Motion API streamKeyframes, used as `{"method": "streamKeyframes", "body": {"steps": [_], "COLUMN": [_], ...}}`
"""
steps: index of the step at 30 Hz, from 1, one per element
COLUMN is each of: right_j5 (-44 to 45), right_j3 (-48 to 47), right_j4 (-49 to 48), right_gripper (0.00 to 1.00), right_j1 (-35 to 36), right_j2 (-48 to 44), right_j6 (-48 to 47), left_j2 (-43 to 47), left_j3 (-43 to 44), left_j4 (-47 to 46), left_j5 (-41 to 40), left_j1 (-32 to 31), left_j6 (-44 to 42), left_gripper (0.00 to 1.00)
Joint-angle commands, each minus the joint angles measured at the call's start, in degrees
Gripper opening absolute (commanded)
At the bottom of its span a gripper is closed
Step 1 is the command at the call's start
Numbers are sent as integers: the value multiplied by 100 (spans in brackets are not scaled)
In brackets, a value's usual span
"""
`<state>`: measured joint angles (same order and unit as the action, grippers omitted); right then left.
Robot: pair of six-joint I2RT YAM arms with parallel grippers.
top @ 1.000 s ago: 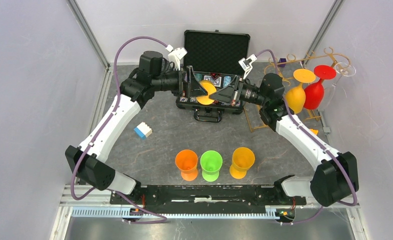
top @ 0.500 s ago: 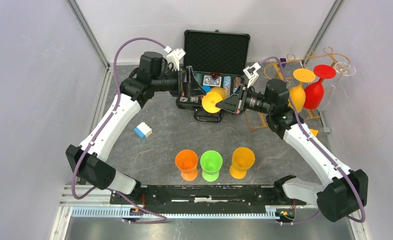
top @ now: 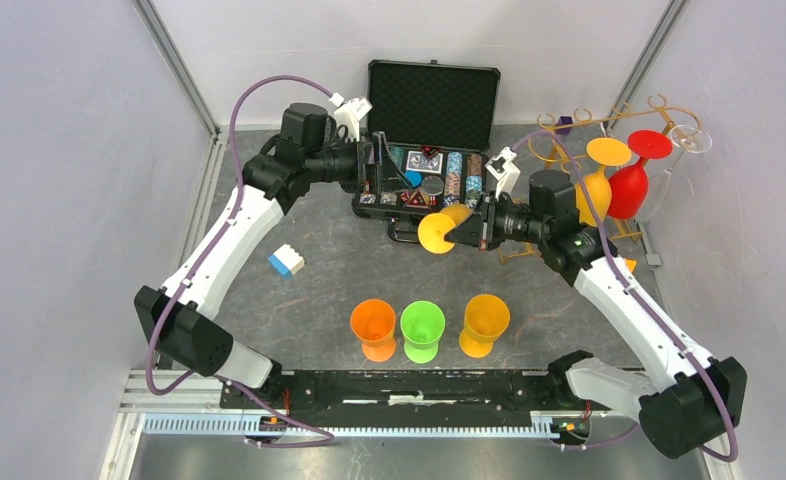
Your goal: Place the wine glass upside down on the wine glass rack
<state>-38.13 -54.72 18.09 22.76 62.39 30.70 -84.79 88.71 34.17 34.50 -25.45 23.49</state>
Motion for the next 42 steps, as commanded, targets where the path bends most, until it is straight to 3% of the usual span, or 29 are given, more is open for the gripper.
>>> {"method": "streamKeyframes", "body": {"steps": [1,15,24,42], "right_j5": [420,1304,1534,2499], "right_j3": [-220,-541,-765,-1210], "right_j4": [655,2276,2357,2400], "right_gripper": [0,0,0,0], "right_j1": [-18,-201,-295,-656], "right_j2": [-361,-886,-976,-1357], "right_j6": [-323,-108,228,1764], "left_j2": [-57,-153,-205,-267], "left_j3": [202,185,193,199], "left_j4": [-95,-129,-165,-209], "left_j5": [-40,55,136,257], "left_j1": [28,38,36,40], "left_j6": [-37,16,68,146], "left_gripper": [100,100,100,100]}}
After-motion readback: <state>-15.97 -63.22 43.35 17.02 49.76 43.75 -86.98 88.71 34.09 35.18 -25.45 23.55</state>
